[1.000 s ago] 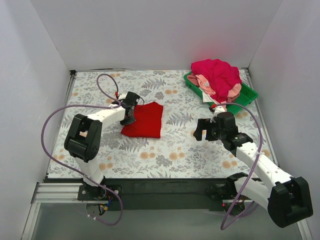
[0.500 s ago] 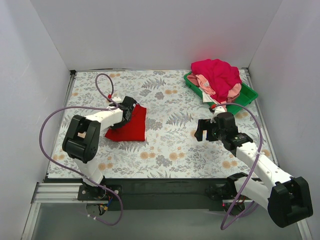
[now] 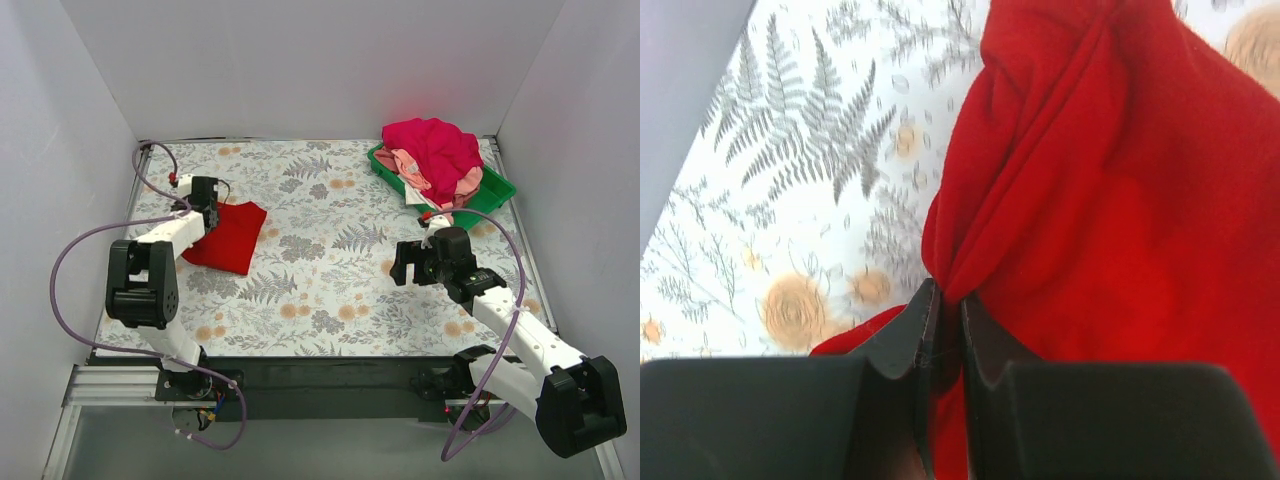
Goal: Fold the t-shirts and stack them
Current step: Neatly place the folded tshirt to the corner
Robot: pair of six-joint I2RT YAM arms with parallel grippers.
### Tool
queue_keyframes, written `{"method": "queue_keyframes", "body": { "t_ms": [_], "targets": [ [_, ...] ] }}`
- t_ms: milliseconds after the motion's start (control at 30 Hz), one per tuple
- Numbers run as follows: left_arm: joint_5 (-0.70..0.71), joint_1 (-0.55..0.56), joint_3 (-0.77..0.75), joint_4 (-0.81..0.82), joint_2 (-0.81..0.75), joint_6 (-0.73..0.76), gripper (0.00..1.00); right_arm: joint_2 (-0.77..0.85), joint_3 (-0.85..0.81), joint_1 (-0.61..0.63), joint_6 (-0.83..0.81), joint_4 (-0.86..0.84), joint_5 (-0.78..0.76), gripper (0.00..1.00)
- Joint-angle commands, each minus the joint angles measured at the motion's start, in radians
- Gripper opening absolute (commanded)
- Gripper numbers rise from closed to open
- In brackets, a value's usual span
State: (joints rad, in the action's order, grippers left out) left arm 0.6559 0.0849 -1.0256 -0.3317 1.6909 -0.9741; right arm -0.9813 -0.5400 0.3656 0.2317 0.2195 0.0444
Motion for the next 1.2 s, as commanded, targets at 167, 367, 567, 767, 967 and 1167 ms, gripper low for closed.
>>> {"method": "queue_keyframes", "body": {
  "t_ms": [167, 367, 567, 767, 967, 1167],
  "targets": [
    [0.024, -0.12, -0.155, 0.085, 0.113, 0.034, 0.0, 0.018, 0.02, -0.014, -0.029, -0.011, -0.003, 0.98],
    [0.016, -0.181, -0.191, 0.158, 0.164, 0.116, 0.0, 0.006, 0.023, -0.02, -0.034, -0.016, 0.002, 0.98],
    [0.037, -0.212, -0.247, 0.177, 0.231, 0.196, 0.0, 0.0, 0.023, -0.024, -0.035, -0.012, 0.002, 0.98],
    [0.123, -0.229, -0.263, 0.168, 0.269, 0.192, 0.01, 0.001, 0.026, -0.028, -0.035, -0.012, -0.006, 0.98],
    [0.14, -0.258, -0.243, 0.163, 0.262, 0.17, 0.0, 0.0, 0.026, -0.03, -0.034, -0.012, -0.005, 0.98],
    [0.157, -0.274, -0.287, 0.194, 0.297, 0.241, 0.05, -0.019, 0.025, -0.03, -0.029, -0.014, 0.0, 0.98]
  ]
}}
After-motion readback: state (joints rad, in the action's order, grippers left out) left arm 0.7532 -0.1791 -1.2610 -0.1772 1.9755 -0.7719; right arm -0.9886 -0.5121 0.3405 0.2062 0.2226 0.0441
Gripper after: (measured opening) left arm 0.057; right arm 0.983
